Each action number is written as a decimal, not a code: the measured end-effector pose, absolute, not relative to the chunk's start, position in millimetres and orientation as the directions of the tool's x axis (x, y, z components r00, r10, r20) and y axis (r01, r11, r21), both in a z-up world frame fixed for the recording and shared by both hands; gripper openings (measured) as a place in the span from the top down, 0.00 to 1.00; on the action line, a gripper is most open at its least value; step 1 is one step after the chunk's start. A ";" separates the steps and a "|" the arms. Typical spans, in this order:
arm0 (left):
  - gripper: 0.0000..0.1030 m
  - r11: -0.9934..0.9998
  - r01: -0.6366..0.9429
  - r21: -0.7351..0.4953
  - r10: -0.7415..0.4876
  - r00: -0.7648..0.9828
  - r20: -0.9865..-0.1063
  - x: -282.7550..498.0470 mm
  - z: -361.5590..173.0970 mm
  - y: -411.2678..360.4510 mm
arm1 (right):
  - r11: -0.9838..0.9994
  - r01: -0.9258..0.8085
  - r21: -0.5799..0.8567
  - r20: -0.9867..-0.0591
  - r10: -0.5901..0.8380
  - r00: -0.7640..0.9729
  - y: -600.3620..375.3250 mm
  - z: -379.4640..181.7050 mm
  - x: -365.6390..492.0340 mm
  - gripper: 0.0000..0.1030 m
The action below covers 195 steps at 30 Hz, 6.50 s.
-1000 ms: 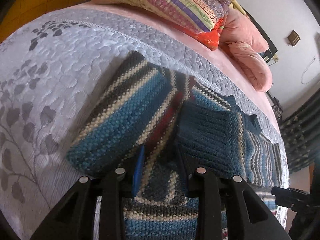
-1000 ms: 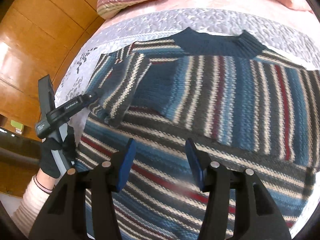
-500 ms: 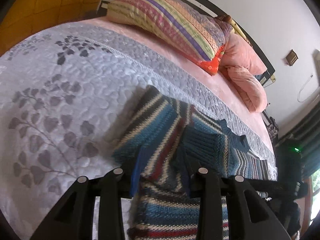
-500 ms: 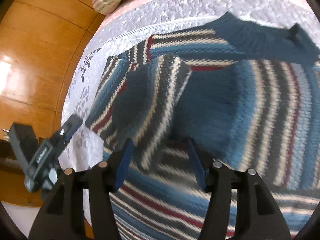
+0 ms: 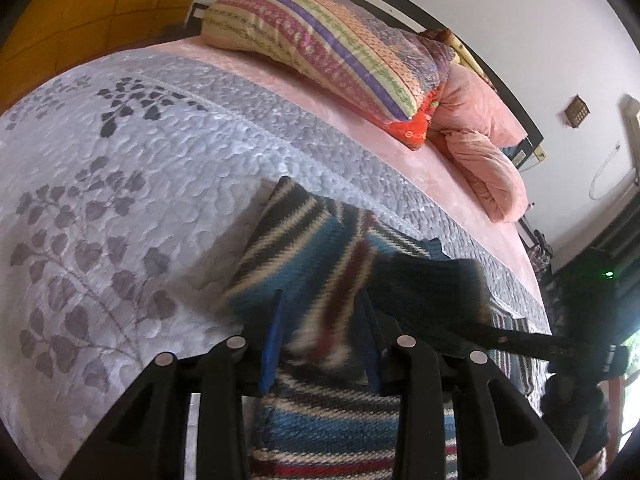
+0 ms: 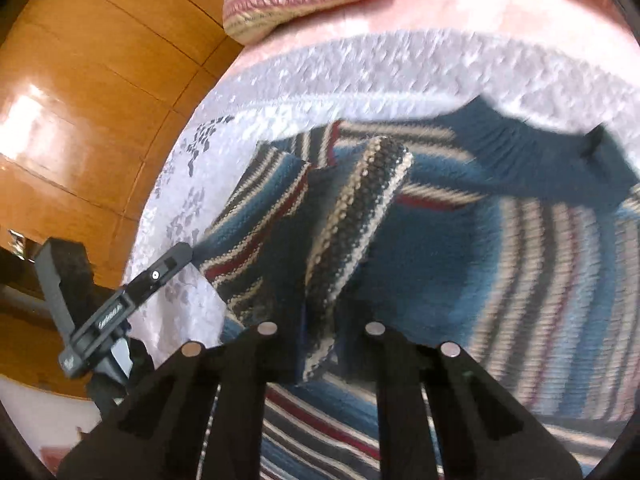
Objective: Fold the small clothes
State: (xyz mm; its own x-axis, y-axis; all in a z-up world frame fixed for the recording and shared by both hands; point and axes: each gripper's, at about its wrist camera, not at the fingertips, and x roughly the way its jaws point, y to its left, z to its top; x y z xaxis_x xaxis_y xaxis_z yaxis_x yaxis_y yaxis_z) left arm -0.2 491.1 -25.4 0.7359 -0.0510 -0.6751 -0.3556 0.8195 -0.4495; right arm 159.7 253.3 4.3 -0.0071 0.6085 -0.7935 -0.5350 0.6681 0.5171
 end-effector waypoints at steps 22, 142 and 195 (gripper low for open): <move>0.66 0.899 -0.301 -0.319 -0.075 0.611 -0.788 58.6 -75.8 434.5 | 0.789 -0.436 0.432 -0.862 0.504 0.057 167.6 -50.2 194.6 0.82; 0.41 0.981 -0.164 -0.105 -0.004 0.521 -0.854 0.5 -33.4 353.9 | 0.870 -0.358 0.339 -0.851 0.446 0.277 1.6 -3.5 81.2 0.60; 0.76 0.890 -0.362 -0.278 -0.177 0.287 -0.941 -220.2 -84.2 336.7 | 0.884 -0.226 0.410 -0.896 0.437 0.082 -73.5 -65.1 -154.9 0.90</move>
State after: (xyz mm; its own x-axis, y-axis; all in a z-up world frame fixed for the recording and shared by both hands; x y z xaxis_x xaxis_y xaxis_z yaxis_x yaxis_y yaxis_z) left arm -220.2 336.7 -84.2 0.2872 -0.1770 -0.9414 -0.3618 0.8899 -0.2777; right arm -154.9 -73.5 -65.1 0.0823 0.4367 -0.8958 -0.2261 0.8836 0.4100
